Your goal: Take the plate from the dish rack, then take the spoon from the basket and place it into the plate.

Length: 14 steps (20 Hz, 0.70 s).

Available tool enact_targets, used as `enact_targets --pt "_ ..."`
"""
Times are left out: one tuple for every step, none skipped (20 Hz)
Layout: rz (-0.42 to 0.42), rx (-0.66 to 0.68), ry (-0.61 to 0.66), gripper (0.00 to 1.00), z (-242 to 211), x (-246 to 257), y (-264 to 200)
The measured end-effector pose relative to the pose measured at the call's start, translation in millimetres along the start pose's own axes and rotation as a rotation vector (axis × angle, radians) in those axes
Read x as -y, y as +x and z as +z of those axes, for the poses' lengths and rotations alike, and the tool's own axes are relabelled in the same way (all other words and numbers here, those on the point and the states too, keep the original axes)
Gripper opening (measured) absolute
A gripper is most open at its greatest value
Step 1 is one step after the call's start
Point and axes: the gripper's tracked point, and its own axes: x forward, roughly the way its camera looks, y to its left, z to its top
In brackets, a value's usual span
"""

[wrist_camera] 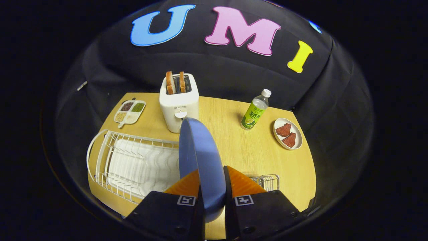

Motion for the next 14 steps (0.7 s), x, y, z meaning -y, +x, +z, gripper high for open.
enact_targets --pt "0.025 0.015 0.032 0.27 3 3 -6" --pt "0.053 0.027 0.063 0.27 3 7 -13" --pt "0.083 0.039 0.090 0.27 5 11 -20" --pt "0.113 0.055 0.113 0.27 7 15 -28" --pt "0.142 0.070 0.130 0.27 8 19 -35" --pt "0.164 0.084 0.139 0.27 8 26 -43" --pt "0.178 0.092 0.141 0.27 6 34 -50" --pt "0.185 0.094 0.142 0.27 2 43 -57" --pt "0.191 0.090 0.144 0.27 -4 52 -64" --pt "0.199 0.083 0.149 0.27 -11 60 -69" --pt "0.209 0.076 0.158 0.27 -18 69 -75" --pt "0.217 0.067 0.168 0.27 -25 78 -81" --pt "0.224 0.057 0.173 0.27 -34 87 -86" --pt "0.226 0.046 0.177 0.27 -44 97 -90"
